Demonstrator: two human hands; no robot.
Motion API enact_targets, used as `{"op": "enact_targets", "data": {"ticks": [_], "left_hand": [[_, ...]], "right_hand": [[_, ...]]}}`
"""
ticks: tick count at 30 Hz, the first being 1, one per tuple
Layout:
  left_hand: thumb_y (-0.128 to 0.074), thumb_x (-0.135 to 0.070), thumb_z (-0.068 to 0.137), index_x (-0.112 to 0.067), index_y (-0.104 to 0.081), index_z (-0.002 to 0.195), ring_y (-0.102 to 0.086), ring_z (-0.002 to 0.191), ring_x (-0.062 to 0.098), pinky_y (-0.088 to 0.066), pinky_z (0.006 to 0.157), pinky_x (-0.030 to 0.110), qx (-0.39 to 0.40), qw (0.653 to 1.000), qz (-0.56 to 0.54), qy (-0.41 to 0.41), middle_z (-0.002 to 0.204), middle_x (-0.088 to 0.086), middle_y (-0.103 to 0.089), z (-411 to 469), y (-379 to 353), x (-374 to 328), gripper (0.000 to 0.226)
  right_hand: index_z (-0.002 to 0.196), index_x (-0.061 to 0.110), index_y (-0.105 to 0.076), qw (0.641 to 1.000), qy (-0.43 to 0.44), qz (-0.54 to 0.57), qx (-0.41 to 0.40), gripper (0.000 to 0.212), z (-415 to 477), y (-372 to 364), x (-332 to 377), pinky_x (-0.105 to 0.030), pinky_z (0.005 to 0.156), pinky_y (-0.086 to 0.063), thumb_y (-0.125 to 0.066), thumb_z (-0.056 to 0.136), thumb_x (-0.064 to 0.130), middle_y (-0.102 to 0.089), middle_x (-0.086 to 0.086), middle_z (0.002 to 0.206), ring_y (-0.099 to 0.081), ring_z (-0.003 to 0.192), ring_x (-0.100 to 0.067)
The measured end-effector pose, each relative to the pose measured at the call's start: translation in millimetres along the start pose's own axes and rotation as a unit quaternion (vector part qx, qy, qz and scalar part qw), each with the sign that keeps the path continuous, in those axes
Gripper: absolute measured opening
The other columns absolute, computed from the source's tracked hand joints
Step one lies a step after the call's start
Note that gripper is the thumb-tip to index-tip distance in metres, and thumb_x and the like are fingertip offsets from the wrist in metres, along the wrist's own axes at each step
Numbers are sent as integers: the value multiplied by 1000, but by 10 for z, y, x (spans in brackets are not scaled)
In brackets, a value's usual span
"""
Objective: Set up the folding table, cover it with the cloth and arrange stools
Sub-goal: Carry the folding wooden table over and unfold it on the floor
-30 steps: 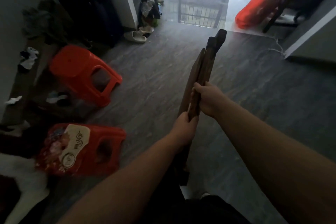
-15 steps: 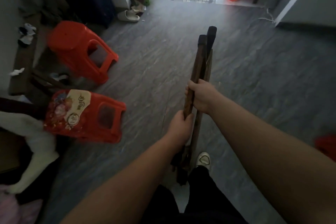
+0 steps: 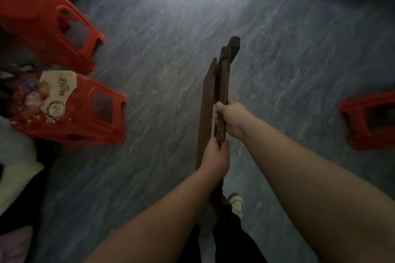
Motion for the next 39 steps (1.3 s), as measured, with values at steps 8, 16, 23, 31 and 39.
{"op": "enact_targets", "data": {"ticks": [8, 16, 23, 31, 39], "left_hand": [[-46, -32, 102, -25, -52, 98, -57, 87, 7, -50, 79, 33, -10, 999, 29, 33, 97, -3, -60, 61, -238, 951, 10], [-46, -30, 103, -21, -49, 101, -50, 78, 1, -38, 63, 22, -26, 997, 64, 40, 89, -9, -54, 354, -491, 1563, 9], [-47, -28, 103, -18, -50, 104, -53, 90, 13, -36, 75, 27, -29, 996, 69, 47, 96, -2, -57, 482, -545, 1935, 11], [-46, -30, 103, -15, -51, 107, -53, 96, 16, -37, 78, 27, -35, 995, 77, 60, 105, 2, -58, 486, -598, 2058, 16], [-39, -37, 102, -18, -47, 114, -56, 97, 25, -44, 81, 37, -17, 985, 165, 48, 107, 6, -59, 464, -600, 2068, 24]], "right_hand": [[109, 3, -51, 999, -32, -22, 24, 14, 284, 146, -1103, -36, 73, -45, -43, 104, 12, -50, -7, 77, -49, 69, -18], [109, 5, -48, 997, -47, -24, 48, 10, 679, 254, -1736, -28, 64, -43, -40, 105, 11, -49, -5, 76, -47, 64, -15], [115, 3, -49, 996, -71, -16, 47, 14, 862, 268, -2126, -28, 66, -46, -42, 104, 10, -50, -6, 78, -48, 65, -14], [120, 1, -50, 997, -62, -28, 44, 21, 891, 315, -2237, -33, 74, -49, -44, 103, 11, -52, -6, 80, -52, 68, -15], [135, 9, -51, 983, -11, -180, 23, 54, 850, 528, -2264, -41, 92, -55, -58, 95, 44, -67, -5, 113, -65, 102, -21]]}}
Point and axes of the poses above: each hand's wrist, its own z-axis towards the middle knuckle, its own y-axis out of the back of the hand, x = y × z, the point moved 9 cm from there along z, towards the middle knuckle
